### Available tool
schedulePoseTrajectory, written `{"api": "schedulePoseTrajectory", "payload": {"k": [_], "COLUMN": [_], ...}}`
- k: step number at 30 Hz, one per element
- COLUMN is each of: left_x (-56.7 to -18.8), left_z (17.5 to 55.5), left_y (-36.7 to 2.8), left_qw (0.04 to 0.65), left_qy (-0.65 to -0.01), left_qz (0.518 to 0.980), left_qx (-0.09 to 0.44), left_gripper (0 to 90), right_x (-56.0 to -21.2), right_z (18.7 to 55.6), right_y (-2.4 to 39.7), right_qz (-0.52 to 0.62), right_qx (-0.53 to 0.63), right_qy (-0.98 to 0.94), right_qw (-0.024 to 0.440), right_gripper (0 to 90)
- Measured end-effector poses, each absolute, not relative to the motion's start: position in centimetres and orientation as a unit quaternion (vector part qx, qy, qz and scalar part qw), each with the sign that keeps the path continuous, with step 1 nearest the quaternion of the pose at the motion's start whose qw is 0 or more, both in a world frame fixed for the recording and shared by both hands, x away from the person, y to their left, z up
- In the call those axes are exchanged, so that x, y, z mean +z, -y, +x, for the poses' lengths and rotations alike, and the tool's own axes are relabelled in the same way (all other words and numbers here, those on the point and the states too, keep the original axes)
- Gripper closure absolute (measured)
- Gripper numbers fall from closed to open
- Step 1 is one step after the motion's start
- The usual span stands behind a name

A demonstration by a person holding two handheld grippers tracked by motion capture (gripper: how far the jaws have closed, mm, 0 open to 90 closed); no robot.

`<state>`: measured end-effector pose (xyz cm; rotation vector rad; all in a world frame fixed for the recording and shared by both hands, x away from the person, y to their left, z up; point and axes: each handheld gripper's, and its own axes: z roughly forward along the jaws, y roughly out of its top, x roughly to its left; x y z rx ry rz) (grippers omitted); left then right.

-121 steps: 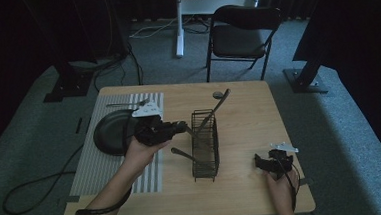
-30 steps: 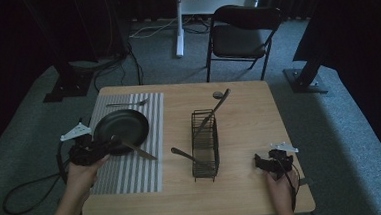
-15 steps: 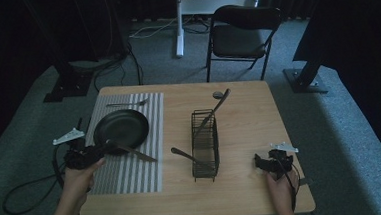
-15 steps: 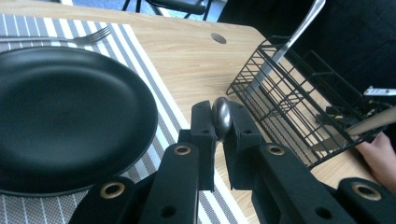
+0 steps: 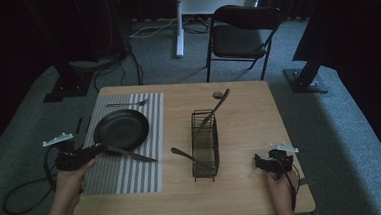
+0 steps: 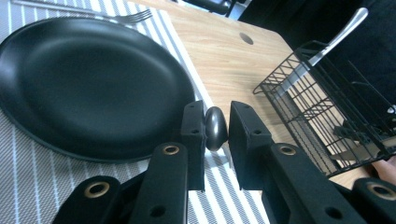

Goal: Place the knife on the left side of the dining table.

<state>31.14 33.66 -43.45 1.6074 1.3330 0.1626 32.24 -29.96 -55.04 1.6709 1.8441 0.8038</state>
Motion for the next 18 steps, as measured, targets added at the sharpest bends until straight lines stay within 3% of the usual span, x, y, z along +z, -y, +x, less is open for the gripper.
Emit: {"api": "schedulePoseTrajectory", "payload": {"k": [9,18], "left_x": [-44.7,-46.2], "left_z": [31.5,31.8], "left_y": [-34.9,-35.8], "left_qw": [0.473,0.446], "left_qy": [-0.566,-0.590], "left_qz": [0.671,0.667], "left_qx": [0.077,0.087], "left_gripper": [64.4,64.3], "right_x": [-55.0,-55.0], "right_z": [32.2,32.2], "right_y": [30.0,30.0], "right_qz": [0.617,0.617], "right_qx": [0.297,0.297], "right_qy": [-0.681,-0.681], "right_qw": [0.260,0.260], "right_gripper": [12.6,12.6]}}
